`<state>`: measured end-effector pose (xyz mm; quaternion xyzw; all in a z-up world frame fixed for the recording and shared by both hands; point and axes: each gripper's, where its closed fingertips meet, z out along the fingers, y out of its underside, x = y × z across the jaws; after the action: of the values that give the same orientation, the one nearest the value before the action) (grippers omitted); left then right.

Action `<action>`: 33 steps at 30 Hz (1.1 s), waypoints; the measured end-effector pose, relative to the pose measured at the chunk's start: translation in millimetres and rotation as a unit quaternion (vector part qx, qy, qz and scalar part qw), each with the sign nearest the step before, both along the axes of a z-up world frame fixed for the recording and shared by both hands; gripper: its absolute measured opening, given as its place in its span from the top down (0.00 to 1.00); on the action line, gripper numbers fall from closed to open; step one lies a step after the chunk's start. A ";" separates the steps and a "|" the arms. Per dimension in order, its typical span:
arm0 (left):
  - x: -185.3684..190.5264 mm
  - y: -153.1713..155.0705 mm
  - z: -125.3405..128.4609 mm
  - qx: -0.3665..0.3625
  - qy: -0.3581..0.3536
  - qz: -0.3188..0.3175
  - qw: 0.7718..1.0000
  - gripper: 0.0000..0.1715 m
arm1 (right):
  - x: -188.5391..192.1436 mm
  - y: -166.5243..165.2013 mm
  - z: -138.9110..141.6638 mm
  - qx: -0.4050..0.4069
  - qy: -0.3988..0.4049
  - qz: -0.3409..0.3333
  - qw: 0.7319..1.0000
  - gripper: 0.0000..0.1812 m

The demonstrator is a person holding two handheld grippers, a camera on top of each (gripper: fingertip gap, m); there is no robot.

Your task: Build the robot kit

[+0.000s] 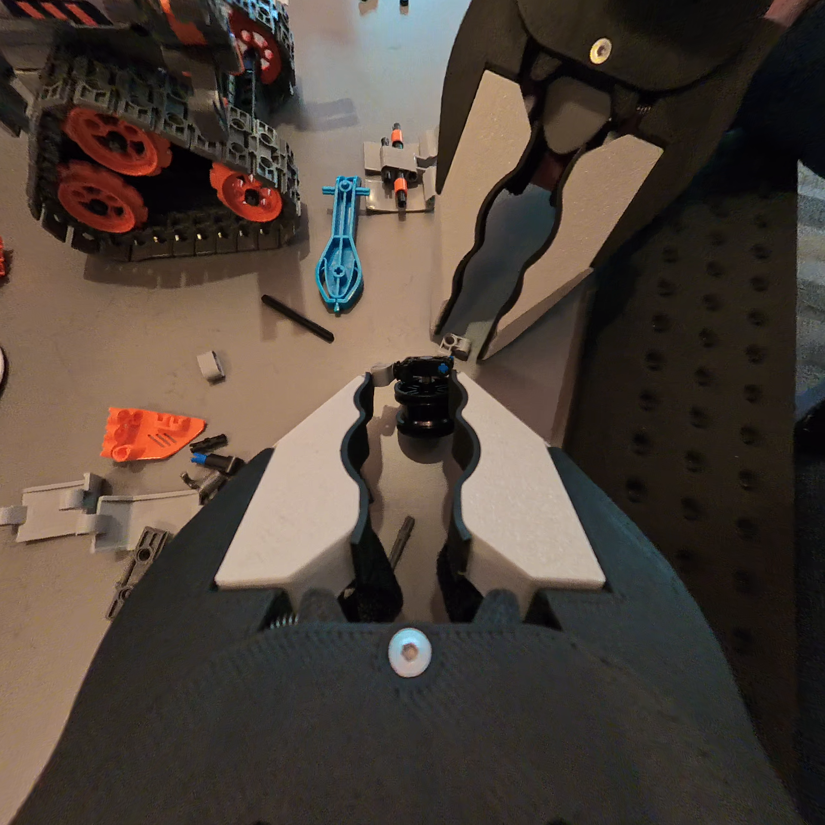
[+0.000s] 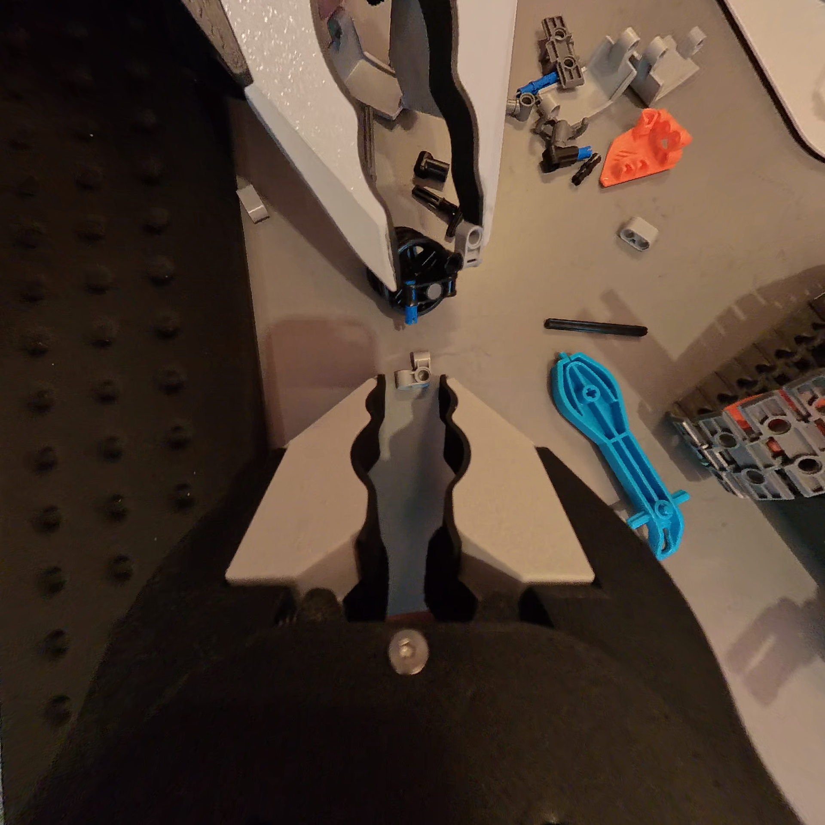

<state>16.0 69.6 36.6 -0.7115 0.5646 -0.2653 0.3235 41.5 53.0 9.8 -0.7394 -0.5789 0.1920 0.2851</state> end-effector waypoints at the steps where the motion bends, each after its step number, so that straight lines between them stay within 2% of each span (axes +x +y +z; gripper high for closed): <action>1: 0.7 -0.8 -0.4 0.001 0.008 -0.005 1.000 0.82 | 0.3 -0.1 0.7 0.001 0.004 -0.002 1.000 0.87; 6: 1.9 3.5 0.0 0.022 0.035 -0.013 0.999 0.82 | 2.3 0.5 11.8 0.002 0.038 -0.010 0.999 0.90; 11: -2.4 7.1 -0.5 0.025 0.051 -0.013 0.998 0.82 | 1.1 -2.3 1.2 0.009 0.000 -0.013 1.000 0.91; 14: -2.0 4.3 -1.1 0.026 0.055 -0.026 0.998 0.82 | -2.5 -0.9 0.3 0.019 -0.001 -0.002 1.000 0.97; 20: -6.9 8.4 -0.8 0.030 0.065 -0.026 0.997 0.82 | -3.5 3.7 15.3 0.015 0.018 -0.025 0.999 0.94; 26: -4.6 8.5 -1.9 0.036 0.085 -0.043 0.995 0.82 | -6.5 7.5 -0.3 0.004 -0.012 -0.030 0.999 0.98; 33: 0.7 12.6 -1.9 0.083 0.139 -0.077 0.984 0.82 | -6.3 8.4 10.9 0.002 0.029 -0.030 0.999 0.97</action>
<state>16.7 82.2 34.7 -0.6668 0.6768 -0.1404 0.2784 35.2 61.4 20.7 -0.7500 -0.5482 0.2034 0.3093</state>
